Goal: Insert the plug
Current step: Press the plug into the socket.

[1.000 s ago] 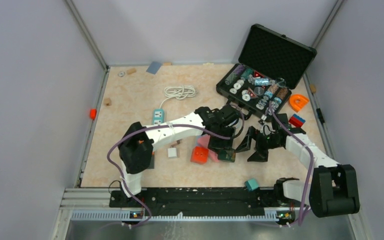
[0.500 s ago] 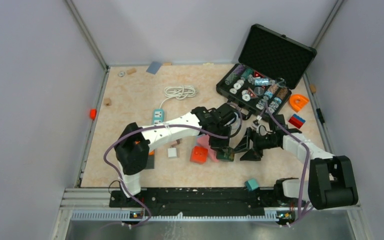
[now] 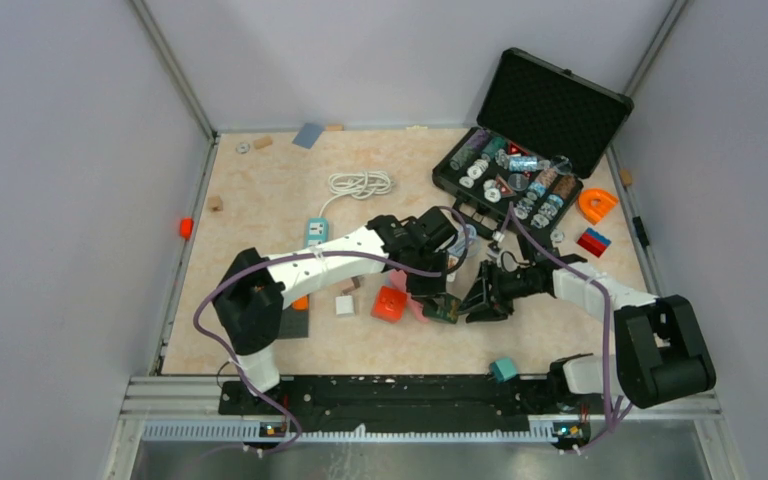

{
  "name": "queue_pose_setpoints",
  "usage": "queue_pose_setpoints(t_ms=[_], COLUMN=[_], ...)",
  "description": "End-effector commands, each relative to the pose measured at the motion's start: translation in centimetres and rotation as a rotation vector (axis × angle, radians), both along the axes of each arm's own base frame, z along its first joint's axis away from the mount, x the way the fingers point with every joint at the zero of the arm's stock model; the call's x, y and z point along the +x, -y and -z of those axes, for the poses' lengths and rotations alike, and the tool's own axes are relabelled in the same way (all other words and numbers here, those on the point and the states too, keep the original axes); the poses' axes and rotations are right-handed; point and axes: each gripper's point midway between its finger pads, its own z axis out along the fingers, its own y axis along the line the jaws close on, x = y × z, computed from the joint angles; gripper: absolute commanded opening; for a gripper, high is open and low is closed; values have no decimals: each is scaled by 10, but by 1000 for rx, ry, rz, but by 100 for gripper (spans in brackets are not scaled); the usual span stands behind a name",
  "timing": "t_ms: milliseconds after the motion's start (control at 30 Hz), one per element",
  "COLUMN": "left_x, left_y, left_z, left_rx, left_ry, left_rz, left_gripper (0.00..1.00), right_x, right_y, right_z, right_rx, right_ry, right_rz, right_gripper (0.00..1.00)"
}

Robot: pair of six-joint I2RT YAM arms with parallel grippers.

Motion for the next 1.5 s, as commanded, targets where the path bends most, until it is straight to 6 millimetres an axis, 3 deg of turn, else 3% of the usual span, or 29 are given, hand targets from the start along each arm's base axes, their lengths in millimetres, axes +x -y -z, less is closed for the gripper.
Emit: queue_pose_setpoints(t_ms=[0,200,367,467,667,967,1233,1467], left_x=[18,23,24,22,21,17,15,15], left_y=[-37,-45,-52,-58,-64,-68,-74,-84], left_z=[22,18,21,24,30,39,49,58], left_rx=[134,98,104,114,129,147,183,228], left_ry=[41,42,37,30,26,7,-2,1], left_rz=[-75,-108,-119,-124,-129,-118,-118,-125], left_gripper=[23,19,20,20,17,16,18,17], right_x=[22,33,31,29,23,25,27,37], right_y=[-9,-17,-26,-31,-40,-44,-39,-34], right_z=[-13,-25,-32,-32,-24,-6,21,26], right_rx=[34,87,114,112,82,-58,-243,-314], right_ry=[73,102,121,125,109,152,172,185], right_rz=[8,15,-18,-37,-65,-124,-156,-99], right_gripper=[44,50,62,63,46,38,22,20])
